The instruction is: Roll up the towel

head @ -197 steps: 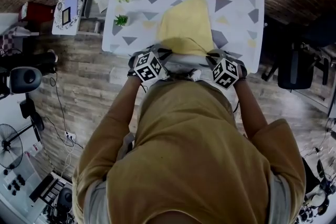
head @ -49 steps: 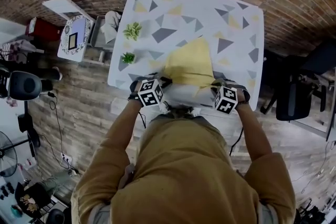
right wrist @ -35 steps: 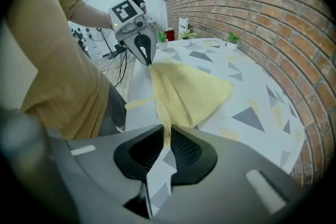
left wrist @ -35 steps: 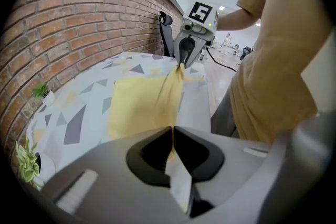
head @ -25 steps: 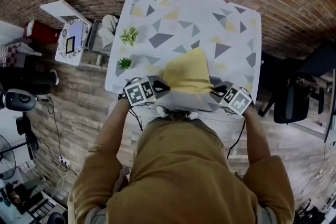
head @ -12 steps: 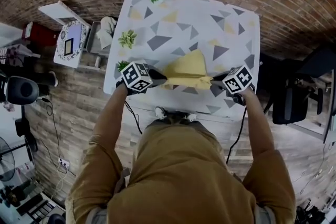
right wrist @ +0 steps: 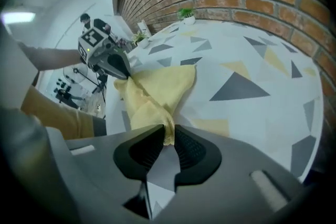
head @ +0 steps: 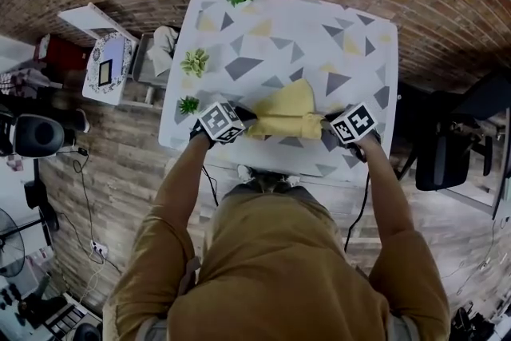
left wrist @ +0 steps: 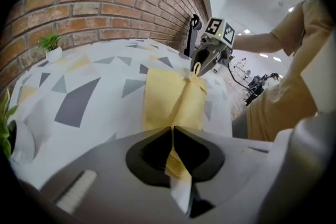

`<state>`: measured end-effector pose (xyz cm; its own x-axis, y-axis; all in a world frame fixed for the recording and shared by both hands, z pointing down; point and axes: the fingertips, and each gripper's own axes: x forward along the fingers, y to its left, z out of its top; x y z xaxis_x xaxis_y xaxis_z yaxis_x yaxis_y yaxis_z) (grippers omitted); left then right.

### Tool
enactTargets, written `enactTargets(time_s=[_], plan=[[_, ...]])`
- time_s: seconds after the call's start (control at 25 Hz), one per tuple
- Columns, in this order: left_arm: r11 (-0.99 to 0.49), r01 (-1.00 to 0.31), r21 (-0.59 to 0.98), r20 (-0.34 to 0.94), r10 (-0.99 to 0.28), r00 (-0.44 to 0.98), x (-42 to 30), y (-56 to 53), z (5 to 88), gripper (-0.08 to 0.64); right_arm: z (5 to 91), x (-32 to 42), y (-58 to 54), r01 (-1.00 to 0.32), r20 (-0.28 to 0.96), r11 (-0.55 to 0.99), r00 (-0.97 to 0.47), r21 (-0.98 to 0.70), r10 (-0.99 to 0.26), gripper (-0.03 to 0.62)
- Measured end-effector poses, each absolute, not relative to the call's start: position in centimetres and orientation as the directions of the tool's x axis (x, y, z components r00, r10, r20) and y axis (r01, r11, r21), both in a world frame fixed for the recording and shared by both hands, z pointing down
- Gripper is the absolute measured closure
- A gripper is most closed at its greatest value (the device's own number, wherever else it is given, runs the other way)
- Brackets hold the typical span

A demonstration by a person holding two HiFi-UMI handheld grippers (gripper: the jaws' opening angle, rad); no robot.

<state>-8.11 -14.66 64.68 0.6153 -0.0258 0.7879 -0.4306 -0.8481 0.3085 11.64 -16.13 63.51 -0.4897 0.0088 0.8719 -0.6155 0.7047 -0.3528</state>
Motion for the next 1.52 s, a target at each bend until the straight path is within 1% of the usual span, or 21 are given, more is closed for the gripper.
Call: enactTargets(time_s=[0.12, 0.28, 0.68, 1.08, 1.24, 1.4, 1.52], plan=[[-0.871, -0.431, 0.237, 0.814, -0.064, 0.577, -7.9, -15.2, 65.0, 0.483, 63.7, 11.6, -16.4, -0.627, 0.899, 0.733, -0.436, -0.265, -0.048, 0.545], [-0.868, -0.457, 0.195, 0.818, -0.113, 0.564, -7.8, -15.5, 64.8, 0.483, 63.9, 11.5, -16.2, -0.652, 0.901, 0.726, -0.420, -0.218, -0.107, 0.543], [-0.843, -0.524, 0.118, 0.788, -0.242, 0.566, -7.8, -15.4, 64.8, 0.482, 63.7, 12.1, -15.9, -0.712, 0.893, 0.686, -0.396, -0.151, -0.214, 0.528], [-0.799, -0.599, 0.048, 0.732, -0.379, 0.565, -8.9, -16.6, 62.7, 0.477, 61.8, 12.6, -17.1, -0.769, 0.857, 0.626, -0.407, -0.134, -0.316, 0.506], [-0.791, -0.611, 0.035, 0.721, -0.404, 0.564, -9.1, -16.3, 62.3, 0.477, 61.5, 12.9, -16.9, -0.781, 0.853, 0.613, -0.398, -0.122, -0.337, 0.505], [-0.777, -0.629, 0.020, 0.710, -0.432, 0.557, -9.6, -16.0, 62.0, 0.469, 60.7, 13.1, -17.0, -0.792, 0.830, 0.602, -0.399, -0.098, -0.390, 0.505], [-0.769, -0.639, -0.003, 0.698, -0.460, 0.549, -9.9, -15.9, 61.5, 0.448, 60.2, 13.2, -17.2, -0.799, 0.812, 0.596, -0.398, -0.078, -0.426, 0.477]])
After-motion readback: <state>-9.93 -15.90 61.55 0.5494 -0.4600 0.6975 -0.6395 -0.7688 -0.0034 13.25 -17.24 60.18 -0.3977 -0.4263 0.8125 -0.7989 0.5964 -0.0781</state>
